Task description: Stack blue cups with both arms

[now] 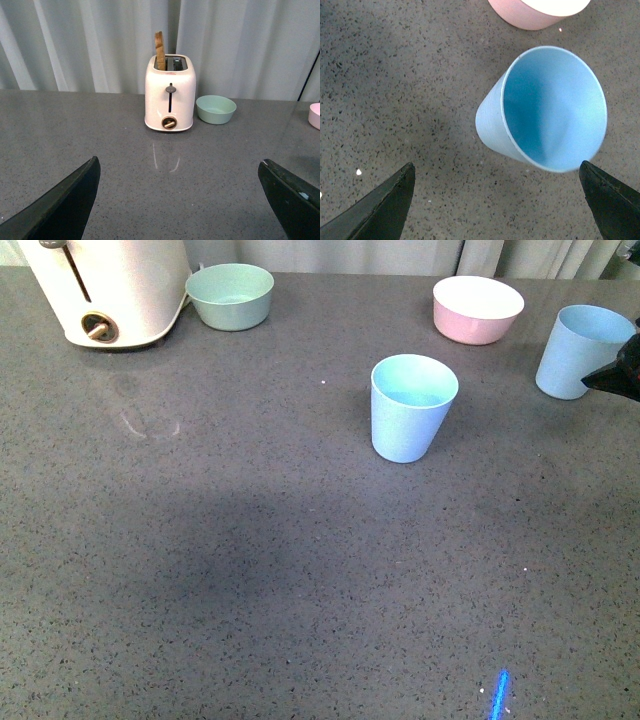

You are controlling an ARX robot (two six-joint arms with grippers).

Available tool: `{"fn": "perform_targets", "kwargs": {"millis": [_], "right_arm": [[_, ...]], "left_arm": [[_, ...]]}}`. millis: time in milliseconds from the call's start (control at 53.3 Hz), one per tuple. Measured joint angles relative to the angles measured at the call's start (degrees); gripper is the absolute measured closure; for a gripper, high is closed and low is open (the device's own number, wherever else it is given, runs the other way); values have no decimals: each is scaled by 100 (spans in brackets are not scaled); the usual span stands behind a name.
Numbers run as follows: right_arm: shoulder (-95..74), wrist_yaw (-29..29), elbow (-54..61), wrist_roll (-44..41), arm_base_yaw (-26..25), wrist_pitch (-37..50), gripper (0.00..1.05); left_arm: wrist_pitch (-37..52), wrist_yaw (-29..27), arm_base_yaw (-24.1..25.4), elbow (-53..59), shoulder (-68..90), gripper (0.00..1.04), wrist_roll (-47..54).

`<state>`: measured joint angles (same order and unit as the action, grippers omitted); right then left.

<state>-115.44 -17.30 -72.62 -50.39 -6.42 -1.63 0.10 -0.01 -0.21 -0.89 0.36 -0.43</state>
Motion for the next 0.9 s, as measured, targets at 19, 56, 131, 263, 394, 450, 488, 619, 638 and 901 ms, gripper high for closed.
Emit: {"fn": "perform_targets", "kwargs": {"millis": [19,56,131,263,394,450,488,619,638,901], "right_arm": [[-20,-2,-35,15,13,0,9],[-85,-11,-125,96,57,-7,9],[-133,-24,-210,157,94,-35,9],[-254,17,-358,205,160,-66,9],[-407,76,-501,330,210,-63,9],[-474,96,-557,387,229,-63,9],[-511,109,-588,417,240,-63,9],[-636,168,-686,450,291,-68,9],[-649,170,-704,452,302,-68,9],[-800,328,-767,457,396,15,30]], "left_arm": [[0,0,0,0,0,9,0],[0,0,0,0,0,9,0],[0,2,0,0,0,9,0],[0,0,0,0,-2,9,0],[0,0,0,0,0,9,0],[0,0,0,0,0,9,0],[0,0,0,0,0,9,0],[0,0,0,0,0,9,0],[0,0,0,0,0,9,2],[0,0,0,0,0,9,0]]}}
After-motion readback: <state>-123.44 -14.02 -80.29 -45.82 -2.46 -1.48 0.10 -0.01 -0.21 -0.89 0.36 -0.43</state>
